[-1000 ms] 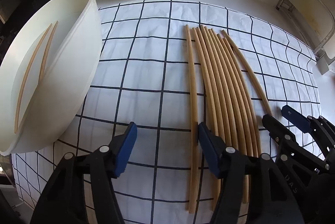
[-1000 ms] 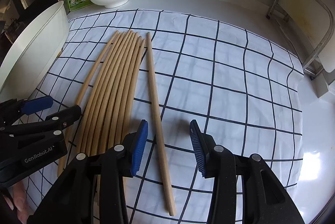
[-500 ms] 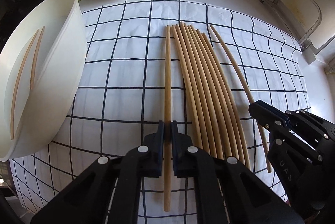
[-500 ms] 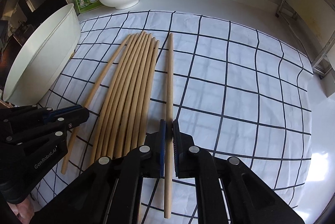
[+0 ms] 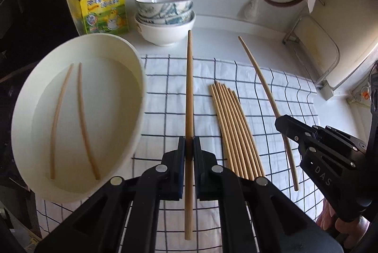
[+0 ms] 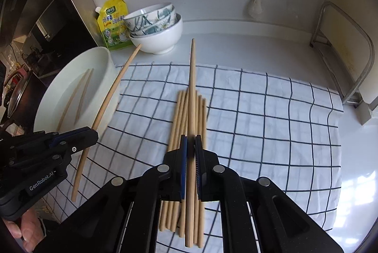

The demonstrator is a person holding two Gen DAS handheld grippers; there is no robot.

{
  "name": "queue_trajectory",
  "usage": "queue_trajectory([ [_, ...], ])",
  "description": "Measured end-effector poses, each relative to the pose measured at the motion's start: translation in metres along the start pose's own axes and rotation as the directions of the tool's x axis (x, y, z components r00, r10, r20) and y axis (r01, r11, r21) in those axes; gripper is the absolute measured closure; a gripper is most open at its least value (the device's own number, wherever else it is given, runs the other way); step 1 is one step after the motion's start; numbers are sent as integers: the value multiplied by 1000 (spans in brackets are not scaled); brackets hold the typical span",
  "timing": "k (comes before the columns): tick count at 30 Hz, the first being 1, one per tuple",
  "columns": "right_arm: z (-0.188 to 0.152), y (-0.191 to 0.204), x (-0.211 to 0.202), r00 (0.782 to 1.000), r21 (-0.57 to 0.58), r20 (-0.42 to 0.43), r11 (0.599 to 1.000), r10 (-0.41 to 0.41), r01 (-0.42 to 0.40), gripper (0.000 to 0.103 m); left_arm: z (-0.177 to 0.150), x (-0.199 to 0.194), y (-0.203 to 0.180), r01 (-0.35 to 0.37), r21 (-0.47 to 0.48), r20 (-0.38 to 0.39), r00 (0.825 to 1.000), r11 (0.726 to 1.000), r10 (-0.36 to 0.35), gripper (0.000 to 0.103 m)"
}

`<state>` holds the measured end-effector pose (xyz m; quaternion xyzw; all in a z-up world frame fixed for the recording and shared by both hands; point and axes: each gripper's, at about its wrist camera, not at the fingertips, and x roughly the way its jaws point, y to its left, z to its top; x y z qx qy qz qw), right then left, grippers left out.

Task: Organize utensils
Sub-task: 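Lift both chopsticks into the white basin and open both tools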

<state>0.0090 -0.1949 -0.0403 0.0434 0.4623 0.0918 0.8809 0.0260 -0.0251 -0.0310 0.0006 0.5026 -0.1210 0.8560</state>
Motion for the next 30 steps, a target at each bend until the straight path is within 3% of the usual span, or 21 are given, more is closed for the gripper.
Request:
queue_trajectory([
  [6,33,59,6,997,-53,19,996,71,-70,96,14,-25,76,-82,-99,60,994,992,89,95],
  [14,66,155,52,986,-130,-30,978,161,-164,96,19,-23,164,-154,-176,42,986,972,164,95],
  [21,74,208,95,981,-149,-107,973,163,-178,96,25,2,201,-149,-153,-7,989,977,150,95],
  [30,69,212,137,972,-85,-211,989,100,-120,96,28,36,215,-109,-117,-77,992,987,100,95],
])
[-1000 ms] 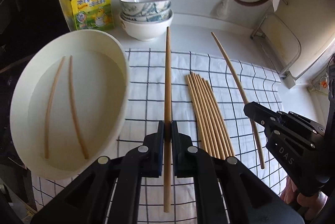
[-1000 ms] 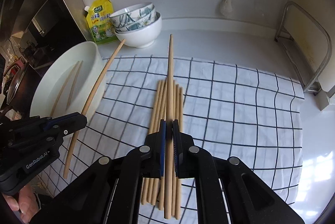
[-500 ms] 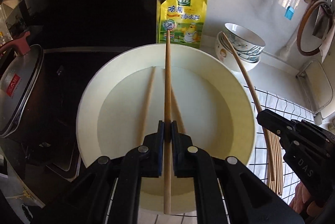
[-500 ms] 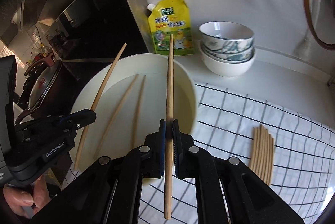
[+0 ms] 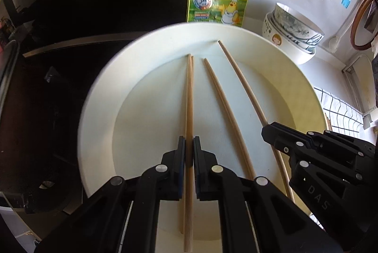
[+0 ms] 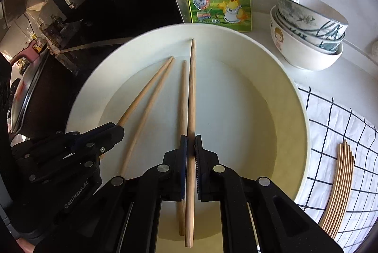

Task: Organize utensils
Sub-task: 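Lift both chopsticks into the white basin and open both tools, then withdraw both open tools from the basin back over the chopstick row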

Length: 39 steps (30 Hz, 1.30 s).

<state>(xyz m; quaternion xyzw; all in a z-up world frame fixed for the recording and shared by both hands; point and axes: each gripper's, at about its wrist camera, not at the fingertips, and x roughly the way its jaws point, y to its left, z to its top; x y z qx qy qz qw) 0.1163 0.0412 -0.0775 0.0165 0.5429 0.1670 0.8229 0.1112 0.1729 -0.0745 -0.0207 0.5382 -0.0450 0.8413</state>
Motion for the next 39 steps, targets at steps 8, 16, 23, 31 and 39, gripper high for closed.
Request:
queue_trajectory([
  [8,-7,-7,12,999,20,-36,999,-27,28,96,0,17,-3,30,14,-45,999,999,-29,95],
  [16,-9,-8,0,999,15,2,999,-37,37,91,0,6,3,19,-9,-26,999,1000,-19,78],
  [23,-15,-7,-14,999,14,20,999,-33,33,89,-7,-11,11,-2,-29,-2,1000,1000,2,72],
  [31,-27,-11,-33,998,26,51,999,-28,26,88,-19,-30,8,-19,-37,23,1000,999,20,61],
  [39,-39,-17,-54,996,35,93,999,-13,10,83,-28,-50,-2,-24,-35,57,998,999,26,57],
])
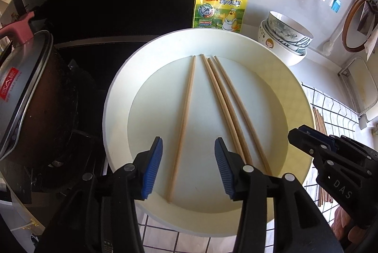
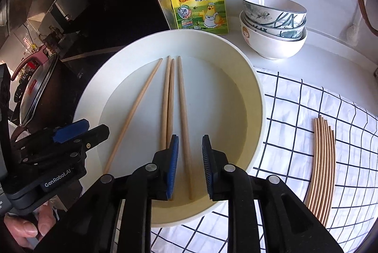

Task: Organize utensils
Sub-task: 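Withdraw both open tools from the basin back over the chopstick row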

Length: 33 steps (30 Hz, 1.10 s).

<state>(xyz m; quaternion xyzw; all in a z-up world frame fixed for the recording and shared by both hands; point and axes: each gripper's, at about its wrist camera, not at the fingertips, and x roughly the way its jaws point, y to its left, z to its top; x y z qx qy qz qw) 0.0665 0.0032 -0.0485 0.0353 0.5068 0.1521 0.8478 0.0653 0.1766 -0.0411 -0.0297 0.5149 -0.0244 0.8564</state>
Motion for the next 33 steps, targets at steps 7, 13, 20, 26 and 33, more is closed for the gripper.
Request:
queue_trajectory([
  [7,-12,-12,-20,1000,6,31,1000,5,-5,80,-11,-11,-15,-10,12,13,1000,1000,9,57],
  [13,-23,-33,-41,999,16,44,1000,-8,8,78,-17,-17,-39,5,26,21,1000,1000,-6,57],
  [20,-40,-71,-62,998,45,49,998,-44,42,76,-24,-20,-78,40,49,21,999,998,-41,56],
  [26,-58,-111,-79,996,86,34,993,-86,83,74,-29,-25,-117,70,88,18,997,994,-71,54],
  [33,-75,-157,-98,990,148,39,981,-135,128,73,-33,-30,-159,99,131,30,994,986,-104,51],
])
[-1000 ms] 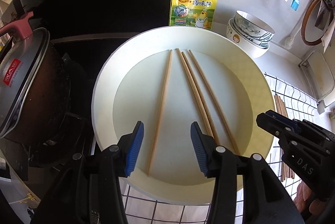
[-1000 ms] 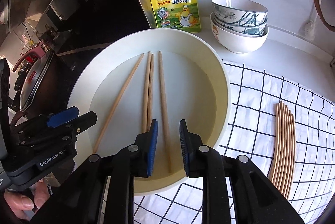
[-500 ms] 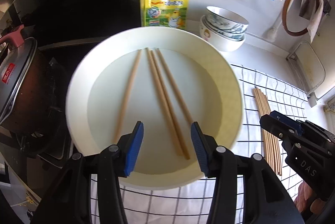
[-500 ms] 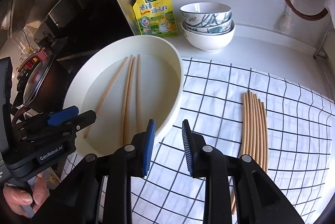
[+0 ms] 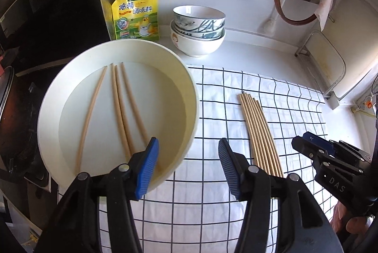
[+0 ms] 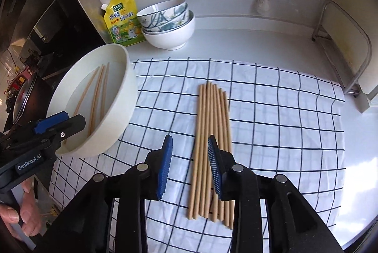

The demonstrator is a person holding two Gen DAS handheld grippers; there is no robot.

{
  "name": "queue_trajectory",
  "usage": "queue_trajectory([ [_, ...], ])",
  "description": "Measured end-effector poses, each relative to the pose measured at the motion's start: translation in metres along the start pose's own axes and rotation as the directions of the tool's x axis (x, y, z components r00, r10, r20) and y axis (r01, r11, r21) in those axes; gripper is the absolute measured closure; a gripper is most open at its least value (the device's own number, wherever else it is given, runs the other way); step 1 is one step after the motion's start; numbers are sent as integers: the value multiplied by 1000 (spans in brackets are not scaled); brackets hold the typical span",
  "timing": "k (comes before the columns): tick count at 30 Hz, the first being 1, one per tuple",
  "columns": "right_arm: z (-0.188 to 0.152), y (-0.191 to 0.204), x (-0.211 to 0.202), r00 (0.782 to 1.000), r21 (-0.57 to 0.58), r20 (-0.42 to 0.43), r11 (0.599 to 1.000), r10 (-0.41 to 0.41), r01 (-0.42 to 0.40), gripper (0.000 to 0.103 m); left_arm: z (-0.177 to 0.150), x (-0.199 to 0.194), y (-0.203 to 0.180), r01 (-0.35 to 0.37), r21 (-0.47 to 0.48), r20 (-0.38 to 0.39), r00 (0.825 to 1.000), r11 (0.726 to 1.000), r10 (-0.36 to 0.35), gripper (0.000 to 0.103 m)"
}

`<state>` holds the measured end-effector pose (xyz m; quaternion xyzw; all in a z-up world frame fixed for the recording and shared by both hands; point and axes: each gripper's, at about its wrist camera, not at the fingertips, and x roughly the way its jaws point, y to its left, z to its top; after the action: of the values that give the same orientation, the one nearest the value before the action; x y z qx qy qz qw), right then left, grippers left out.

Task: Organize utensils
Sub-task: 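Withdraw both open tools from the basin back over the chopstick row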

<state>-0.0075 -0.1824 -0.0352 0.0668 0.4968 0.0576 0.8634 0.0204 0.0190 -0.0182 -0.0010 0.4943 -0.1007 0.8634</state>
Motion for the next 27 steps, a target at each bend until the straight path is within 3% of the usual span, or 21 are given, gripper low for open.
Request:
queue_trajectory([
  [5,-12,-28,0,1000,35,-13,999,-19,19,67,-2,9,-28,22,30,-22,1000,999,-21,51],
  [14,-32,-60,11,998,62,-51,998,-31,34,67,-16,33,-67,46,69,-74,996,997,-41,47],
  [27,-43,-72,47,996,21,-86,1000,-15,17,59,-38,66,-77,16,49,-132,991,999,-10,43],
])
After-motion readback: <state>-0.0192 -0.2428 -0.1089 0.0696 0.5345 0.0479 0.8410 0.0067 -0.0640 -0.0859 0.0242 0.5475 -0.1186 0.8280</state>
